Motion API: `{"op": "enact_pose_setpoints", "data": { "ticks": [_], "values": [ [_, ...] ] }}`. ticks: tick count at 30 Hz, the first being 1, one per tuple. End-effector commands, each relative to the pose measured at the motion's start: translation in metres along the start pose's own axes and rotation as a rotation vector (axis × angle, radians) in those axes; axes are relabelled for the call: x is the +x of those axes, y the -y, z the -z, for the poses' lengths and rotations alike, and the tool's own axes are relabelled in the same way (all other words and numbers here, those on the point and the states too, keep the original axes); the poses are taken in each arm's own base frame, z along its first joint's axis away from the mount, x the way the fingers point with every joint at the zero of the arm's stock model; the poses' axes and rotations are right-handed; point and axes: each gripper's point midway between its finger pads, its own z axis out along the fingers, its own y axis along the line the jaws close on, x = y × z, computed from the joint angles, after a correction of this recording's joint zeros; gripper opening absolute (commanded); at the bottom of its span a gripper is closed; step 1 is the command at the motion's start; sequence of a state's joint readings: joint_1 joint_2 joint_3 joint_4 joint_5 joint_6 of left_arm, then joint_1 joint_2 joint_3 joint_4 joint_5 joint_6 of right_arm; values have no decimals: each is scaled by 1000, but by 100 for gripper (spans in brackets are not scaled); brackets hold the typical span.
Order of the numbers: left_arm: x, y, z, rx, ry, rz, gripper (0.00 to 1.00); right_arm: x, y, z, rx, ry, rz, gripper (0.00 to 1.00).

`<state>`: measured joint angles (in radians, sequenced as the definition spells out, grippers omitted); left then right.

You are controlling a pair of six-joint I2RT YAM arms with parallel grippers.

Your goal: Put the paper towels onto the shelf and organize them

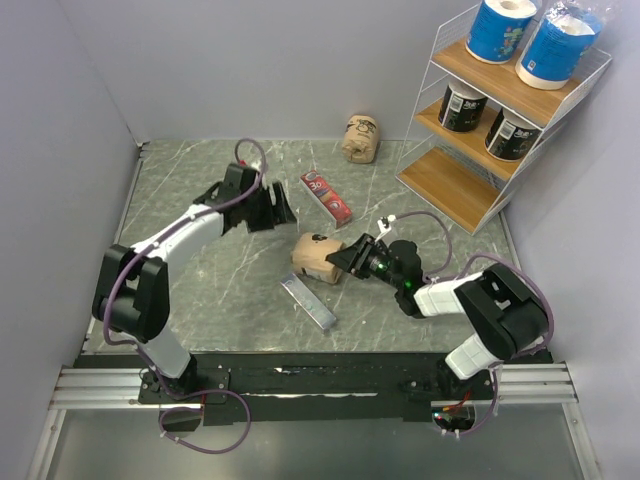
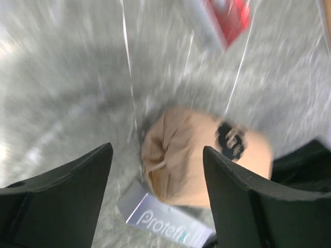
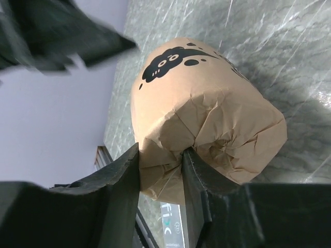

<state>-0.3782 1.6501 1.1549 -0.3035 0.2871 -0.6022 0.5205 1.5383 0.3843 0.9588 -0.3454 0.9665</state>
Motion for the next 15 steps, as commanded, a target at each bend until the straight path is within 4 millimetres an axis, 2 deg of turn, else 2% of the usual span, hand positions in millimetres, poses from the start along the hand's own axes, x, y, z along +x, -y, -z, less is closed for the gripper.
{"op": "enact_pose_setpoints", "data": {
  "ticks": [1, 2, 3, 4, 6, 7, 8, 9, 10, 11, 12, 13, 14, 15],
  "values": [
    [-80, 21, 54, -103, 242, -75, 79, -28, -30, 4, -70, 87, 81, 36],
    [-90, 18, 62, -133, 274, -81, 80, -33, -38, 9, -77, 98, 100, 35],
    [-96, 14, 69, -168, 296, -98, 81, -31, -29, 10, -23, 72, 129, 34],
    [-111, 17, 81, -192, 350, -111, 82, -33, -25, 13, 22, 66, 151, 34],
    [-122, 13, 93, -236, 394, -142, 82, -56, -45, 22, 47, 98, 305, 35],
    [-124, 13, 98, -242, 412, -154, 83, -46, -19, 31, 191, 24, 317, 35],
    [-124, 12, 100, -250, 419, -166, 84, -57, -20, 39, 233, 27, 427, 36],
    [-124, 10, 102, -258, 424, -185, 84, -72, -33, 42, 263, 31, 483, 36],
    [-121, 7, 105, -262, 429, -195, 84, -66, -17, 54, 355, -39, 514, 36],
    [-120, 6, 107, -268, 432, -199, 84, -78, -12, 63, 429, -29, 568, 36],
    [-118, 5, 109, -269, 437, -199, 84, -93, -21, 67, 444, -25, 674, 37],
    [-115, 8, 112, -242, 452, -201, 84, -99, -21, 71, 472, -32, 722, 37],
    [-111, 11, 113, -214, 458, -207, 84, -109, -11, 80, 548, -58, 826, 37],
    [-108, 12, 114, -199, 464, -210, 84, -123, -21, 81, 554, -39, 887, 37]
  ]
}}
